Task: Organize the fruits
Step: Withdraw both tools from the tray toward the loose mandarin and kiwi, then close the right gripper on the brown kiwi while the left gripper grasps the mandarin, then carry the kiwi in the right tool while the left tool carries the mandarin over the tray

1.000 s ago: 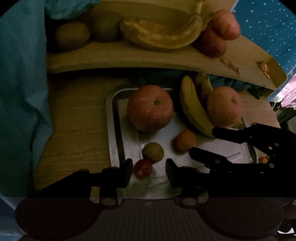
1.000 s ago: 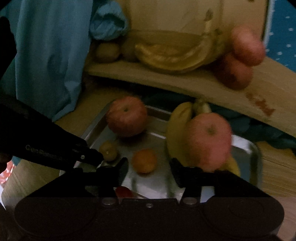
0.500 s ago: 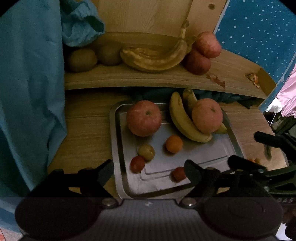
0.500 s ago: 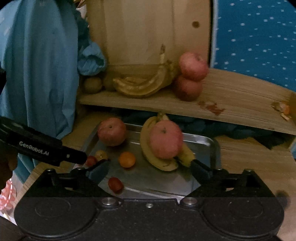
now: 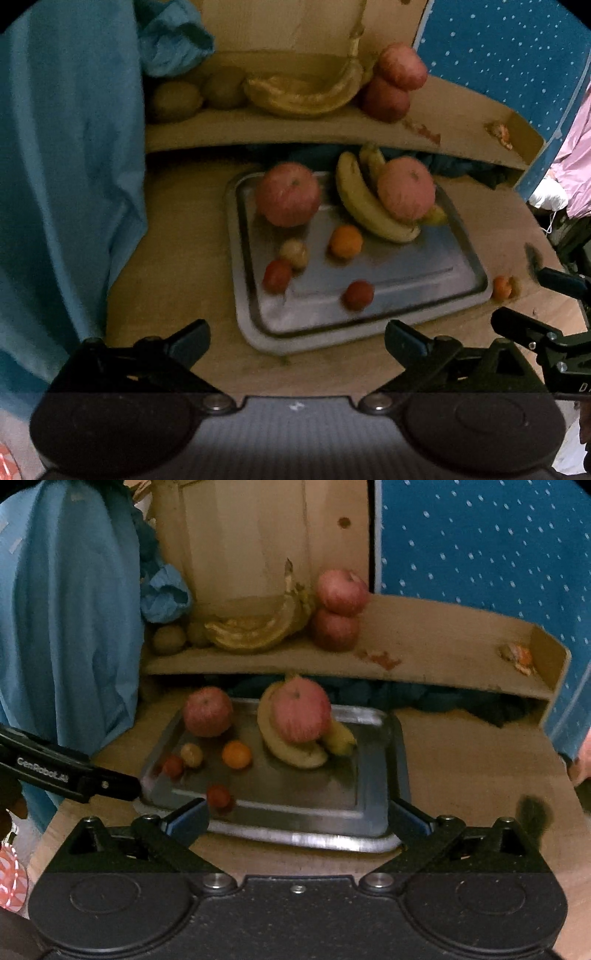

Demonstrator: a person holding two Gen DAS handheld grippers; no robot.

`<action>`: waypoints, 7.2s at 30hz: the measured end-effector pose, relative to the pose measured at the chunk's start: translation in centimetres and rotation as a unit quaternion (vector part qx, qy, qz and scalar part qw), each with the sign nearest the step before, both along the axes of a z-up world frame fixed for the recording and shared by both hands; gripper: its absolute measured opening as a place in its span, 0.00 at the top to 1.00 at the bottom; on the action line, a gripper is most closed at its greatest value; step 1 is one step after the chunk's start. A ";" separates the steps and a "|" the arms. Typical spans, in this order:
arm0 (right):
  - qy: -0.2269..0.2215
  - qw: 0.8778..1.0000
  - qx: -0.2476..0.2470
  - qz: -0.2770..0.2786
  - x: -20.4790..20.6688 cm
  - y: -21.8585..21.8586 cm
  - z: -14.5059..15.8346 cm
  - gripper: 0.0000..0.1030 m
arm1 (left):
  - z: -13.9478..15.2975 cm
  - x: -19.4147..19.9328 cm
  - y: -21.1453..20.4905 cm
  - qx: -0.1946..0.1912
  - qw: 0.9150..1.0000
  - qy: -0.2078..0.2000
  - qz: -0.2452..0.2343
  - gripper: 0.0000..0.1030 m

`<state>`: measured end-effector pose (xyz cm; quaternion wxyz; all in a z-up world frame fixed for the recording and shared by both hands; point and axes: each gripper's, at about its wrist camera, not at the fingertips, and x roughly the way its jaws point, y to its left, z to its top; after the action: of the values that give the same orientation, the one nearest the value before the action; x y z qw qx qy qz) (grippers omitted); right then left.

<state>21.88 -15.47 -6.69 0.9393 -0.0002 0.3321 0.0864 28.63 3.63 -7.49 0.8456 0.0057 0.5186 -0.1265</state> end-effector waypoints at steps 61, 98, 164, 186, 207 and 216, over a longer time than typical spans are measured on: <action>0.098 0.982 -0.086 0.139 1.6 -17.4 -3.8 0.01 | -2.1 -4.4 -19.2 0.055 0.995 0.032 0.075 0.00; 0.066 0.973 -0.081 0.204 4.0 -17.4 -6.3 0.01 | -5.1 -1.1 -23.3 -0.002 0.987 0.103 0.127 0.00; 0.051 0.965 -0.035 0.255 5.4 -16.8 -6.9 0.74 | -8.3 2.6 -23.5 -0.108 0.965 0.181 0.156 0.71; 0.084 0.969 -0.015 0.234 3.1 -11.0 -6.9 0.74 | -7.5 0.3 -14.3 -0.095 0.965 0.193 0.151 0.71; 0.065 0.964 -0.022 0.256 3.7 -1.2 -4.7 0.74 | -4.4 0.9 -3.2 -0.118 0.970 0.129 0.172 0.71; 0.041 0.965 -0.024 0.259 5.1 2.4 -3.3 0.74 | -4.0 2.7 1.3 -0.134 0.969 0.103 0.180 0.71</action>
<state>26.96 -13.02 -9.97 0.8700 -0.1054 0.3614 0.3185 31.37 4.92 -11.46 0.7895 -0.2142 0.5737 -0.0408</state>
